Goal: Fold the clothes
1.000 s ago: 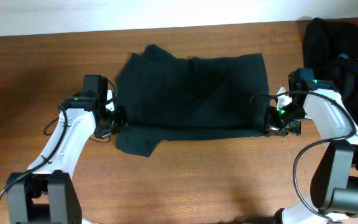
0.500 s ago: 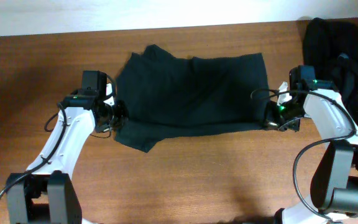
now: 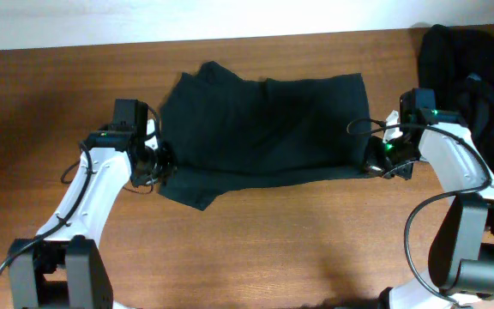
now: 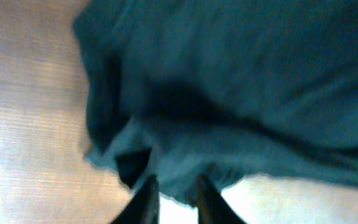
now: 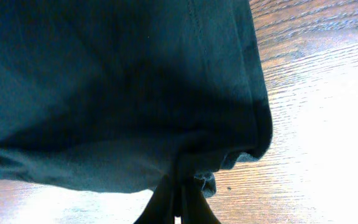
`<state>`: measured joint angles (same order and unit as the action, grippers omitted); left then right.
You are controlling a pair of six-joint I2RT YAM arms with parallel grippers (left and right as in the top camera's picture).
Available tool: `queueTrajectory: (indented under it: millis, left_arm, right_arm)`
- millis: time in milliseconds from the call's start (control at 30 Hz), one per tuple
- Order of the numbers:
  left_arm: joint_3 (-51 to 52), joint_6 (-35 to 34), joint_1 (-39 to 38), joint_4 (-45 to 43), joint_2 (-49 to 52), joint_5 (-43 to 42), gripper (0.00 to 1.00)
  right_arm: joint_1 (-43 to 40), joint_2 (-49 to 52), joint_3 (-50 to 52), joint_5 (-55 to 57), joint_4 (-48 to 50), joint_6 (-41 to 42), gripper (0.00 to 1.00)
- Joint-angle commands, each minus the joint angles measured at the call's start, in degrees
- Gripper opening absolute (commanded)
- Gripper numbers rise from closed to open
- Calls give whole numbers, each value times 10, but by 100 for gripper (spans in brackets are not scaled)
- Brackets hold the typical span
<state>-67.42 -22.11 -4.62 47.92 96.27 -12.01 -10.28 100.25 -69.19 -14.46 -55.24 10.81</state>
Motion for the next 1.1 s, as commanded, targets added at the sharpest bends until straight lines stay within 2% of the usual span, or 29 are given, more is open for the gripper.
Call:
queueTrajectory:
  millis: [0, 100, 167, 200, 633, 1067]
  left_arm:
    - [-12, 1, 3, 21, -5, 14, 38]
    - [-12, 14, 3, 39, -5, 47, 44]
    - [-10, 31, 3, 42, -5, 56, 54]
    - [-9, 40, 3, 42, -5, 56, 55]
    - [17, 146, -30, -14, -3, 32, 54]
    - [17, 154, -49, -19, 9, 48, 54]
  right_arm:
    - [2, 4, -10, -3, 0, 7, 4]
    - [2, 4, -10, -3, 0, 6, 4]
    - [2, 4, -10, -3, 0, 7, 4]
    - [2, 4, -10, -3, 0, 7, 4]
    - [2, 4, -10, -3, -2, 6, 4]
    - [2, 4, -10, -3, -5, 6, 4]
